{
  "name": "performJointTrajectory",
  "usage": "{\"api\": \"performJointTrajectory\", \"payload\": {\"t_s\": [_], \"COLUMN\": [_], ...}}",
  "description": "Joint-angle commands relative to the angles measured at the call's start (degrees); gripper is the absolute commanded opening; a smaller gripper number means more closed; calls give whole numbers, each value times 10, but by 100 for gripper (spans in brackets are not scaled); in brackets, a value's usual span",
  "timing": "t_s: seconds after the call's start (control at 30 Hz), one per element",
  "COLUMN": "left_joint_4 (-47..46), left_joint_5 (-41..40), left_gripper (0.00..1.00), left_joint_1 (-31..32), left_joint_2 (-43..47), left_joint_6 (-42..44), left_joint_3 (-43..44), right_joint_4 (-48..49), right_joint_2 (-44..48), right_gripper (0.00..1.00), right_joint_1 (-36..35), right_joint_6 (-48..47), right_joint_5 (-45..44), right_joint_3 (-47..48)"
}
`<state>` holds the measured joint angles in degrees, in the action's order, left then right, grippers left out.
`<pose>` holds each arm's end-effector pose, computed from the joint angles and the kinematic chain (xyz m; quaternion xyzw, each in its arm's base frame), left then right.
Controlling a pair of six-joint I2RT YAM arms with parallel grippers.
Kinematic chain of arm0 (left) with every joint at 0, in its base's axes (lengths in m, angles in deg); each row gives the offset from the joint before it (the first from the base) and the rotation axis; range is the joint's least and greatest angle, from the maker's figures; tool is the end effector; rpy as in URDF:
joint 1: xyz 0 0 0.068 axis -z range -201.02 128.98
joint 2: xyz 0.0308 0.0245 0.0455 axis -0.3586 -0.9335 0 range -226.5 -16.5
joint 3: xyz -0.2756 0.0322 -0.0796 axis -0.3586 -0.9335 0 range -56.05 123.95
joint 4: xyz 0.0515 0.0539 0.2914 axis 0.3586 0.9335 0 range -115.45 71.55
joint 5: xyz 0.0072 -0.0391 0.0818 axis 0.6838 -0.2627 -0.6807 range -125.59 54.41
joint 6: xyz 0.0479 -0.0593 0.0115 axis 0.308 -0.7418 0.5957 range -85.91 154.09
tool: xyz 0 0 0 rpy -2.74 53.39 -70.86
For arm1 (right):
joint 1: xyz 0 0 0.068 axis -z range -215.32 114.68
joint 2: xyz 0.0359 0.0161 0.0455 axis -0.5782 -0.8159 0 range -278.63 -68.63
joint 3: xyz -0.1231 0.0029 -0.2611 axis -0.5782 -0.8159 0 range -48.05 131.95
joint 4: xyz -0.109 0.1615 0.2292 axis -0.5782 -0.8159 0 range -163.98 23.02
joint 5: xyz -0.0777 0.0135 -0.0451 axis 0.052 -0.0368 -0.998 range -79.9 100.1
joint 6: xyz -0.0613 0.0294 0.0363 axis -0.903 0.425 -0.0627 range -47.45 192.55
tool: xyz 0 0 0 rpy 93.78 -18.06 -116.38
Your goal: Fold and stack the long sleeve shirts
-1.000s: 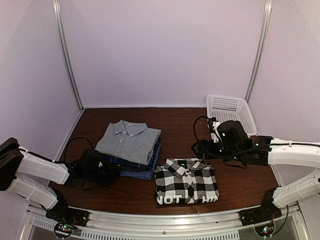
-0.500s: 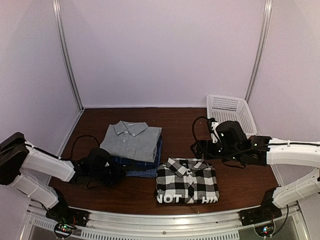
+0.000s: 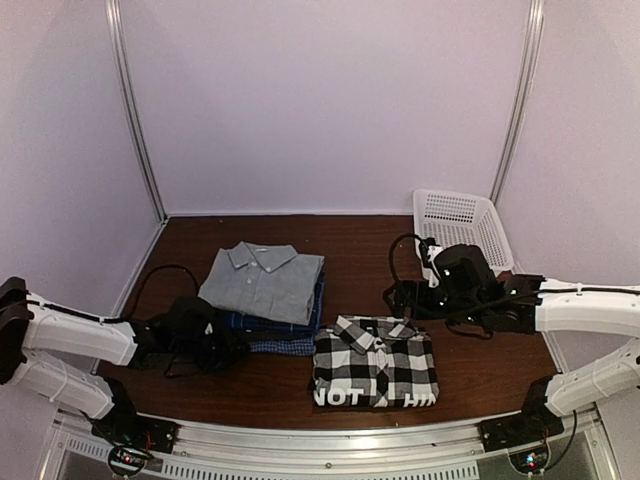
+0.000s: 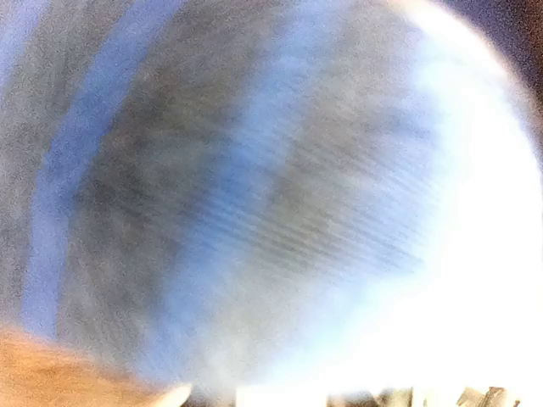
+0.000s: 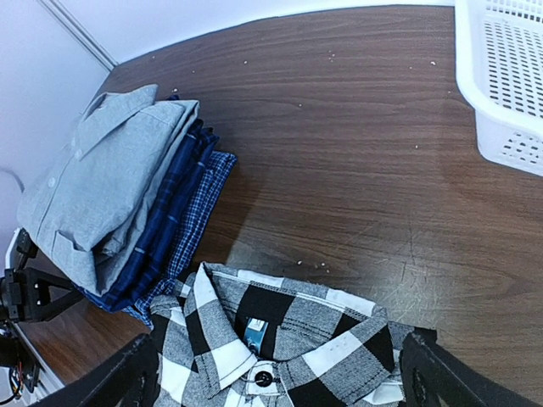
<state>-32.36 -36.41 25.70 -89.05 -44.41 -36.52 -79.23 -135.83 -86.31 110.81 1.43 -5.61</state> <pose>0.1742 -0.1835 0.0874 -0.2566 0.8913 -0.3288 0.1778 0.2013 0.2327 0.2228 -0.0654 0.8907 0.2643 0.3641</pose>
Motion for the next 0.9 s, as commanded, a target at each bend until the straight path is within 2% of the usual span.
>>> {"api": "performJointTrajectory", "payload": {"t_s": [0.0, 0.17, 0.3, 0.63, 0.73, 0.87], "left_joint_4": [64, 96, 94, 60, 53, 59], "left_joint_5": [4, 6, 8, 25, 17, -5], "left_gripper": [43, 54, 60, 61, 60, 60], "left_joint_1": [6, 36, 72, 159, 172, 174], "left_joint_2": [63, 109, 76, -95, -102, -63], "left_joint_6": [69, 120, 144, 178, 171, 165], "left_joint_3": [19, 47, 91, 215, 223, 202], "right_joint_4": [-3, -6, -33, -105, -113, -113], "right_joint_2": [35, 56, 67, 143, 160, 167], "right_gripper": [100, 100, 94, 90, 89, 89], "right_joint_1": [7, 15, 18, 21, 21, 21], "right_joint_6": [24, 27, 40, 83, 92, 96], "right_joint_5": [-39, -13, -1, 12, 18, 21], "right_joint_3": [-24, -45, -61, -120, -137, -148]}}
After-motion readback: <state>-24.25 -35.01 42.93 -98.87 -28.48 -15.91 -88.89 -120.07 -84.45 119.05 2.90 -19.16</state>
